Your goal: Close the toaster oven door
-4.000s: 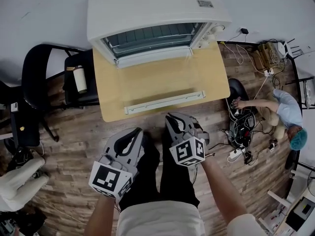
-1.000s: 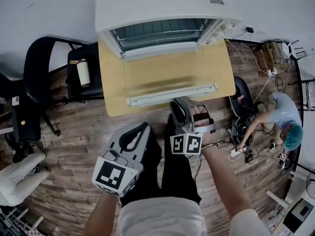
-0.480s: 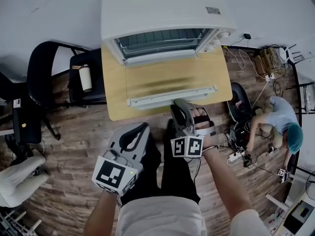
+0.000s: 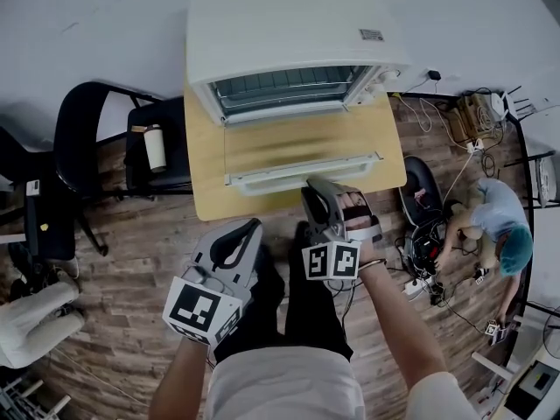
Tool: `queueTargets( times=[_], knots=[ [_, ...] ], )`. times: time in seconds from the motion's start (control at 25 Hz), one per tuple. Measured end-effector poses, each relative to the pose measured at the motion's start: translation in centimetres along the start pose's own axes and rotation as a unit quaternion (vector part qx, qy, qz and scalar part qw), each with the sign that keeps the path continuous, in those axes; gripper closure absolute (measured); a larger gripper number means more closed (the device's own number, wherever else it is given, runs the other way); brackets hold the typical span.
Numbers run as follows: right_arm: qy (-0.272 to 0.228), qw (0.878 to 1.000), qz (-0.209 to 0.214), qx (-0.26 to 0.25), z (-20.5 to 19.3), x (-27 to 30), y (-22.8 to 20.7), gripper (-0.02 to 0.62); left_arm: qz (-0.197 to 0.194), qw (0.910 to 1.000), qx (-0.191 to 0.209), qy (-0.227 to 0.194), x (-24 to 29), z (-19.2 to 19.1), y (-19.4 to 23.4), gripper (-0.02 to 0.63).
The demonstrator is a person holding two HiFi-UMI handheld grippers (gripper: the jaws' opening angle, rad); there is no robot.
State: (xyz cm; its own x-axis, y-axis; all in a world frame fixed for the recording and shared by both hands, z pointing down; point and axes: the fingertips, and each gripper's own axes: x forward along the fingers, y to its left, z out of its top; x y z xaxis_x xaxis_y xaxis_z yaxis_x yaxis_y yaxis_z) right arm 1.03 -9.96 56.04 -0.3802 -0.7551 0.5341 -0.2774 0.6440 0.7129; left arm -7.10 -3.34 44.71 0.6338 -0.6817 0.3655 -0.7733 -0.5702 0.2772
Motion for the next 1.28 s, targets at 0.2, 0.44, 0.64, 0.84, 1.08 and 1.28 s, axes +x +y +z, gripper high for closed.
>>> queueTargets(
  times=[0.2,0.44,0.64,0.84,1.08,1.28],
  knots=[
    [-0.010,1.000,-0.014,0.000,1.0,-0.1,-1.9,0.508,0.004,1.0000,0.006,-0.007,-0.2,1.0,0.4,0.595],
    [-0.019,0.999,-0.032,-0.003,2.0,0.0,-4.3,0.508,0.008,0.9998,0.010,-0.017,-0.2,2.2,0.6,0.595],
    [-0.020,0.999,-0.044,-0.009,2.9,0.5,-6.3,0.501,0.012,0.9995,0.012,-0.025,-0.6,3.2,0.7,0.595],
    [-0.023,0.998,-0.051,-0.018,3.6,0.8,-7.8,0.502,0.018,0.9991,0.016,-0.034,-1.0,4.3,1.0,0.595],
    [-0.025,0.998,-0.050,-0.031,3.9,1.1,-8.7,0.503,0.024,0.9987,0.017,-0.041,-1.1,5.2,1.5,0.595],
    [-0.026,0.998,-0.049,-0.039,4.3,1.5,-9.8,0.506,0.027,0.9983,0.016,-0.050,-1.0,6.4,1.9,0.595]
  ],
)
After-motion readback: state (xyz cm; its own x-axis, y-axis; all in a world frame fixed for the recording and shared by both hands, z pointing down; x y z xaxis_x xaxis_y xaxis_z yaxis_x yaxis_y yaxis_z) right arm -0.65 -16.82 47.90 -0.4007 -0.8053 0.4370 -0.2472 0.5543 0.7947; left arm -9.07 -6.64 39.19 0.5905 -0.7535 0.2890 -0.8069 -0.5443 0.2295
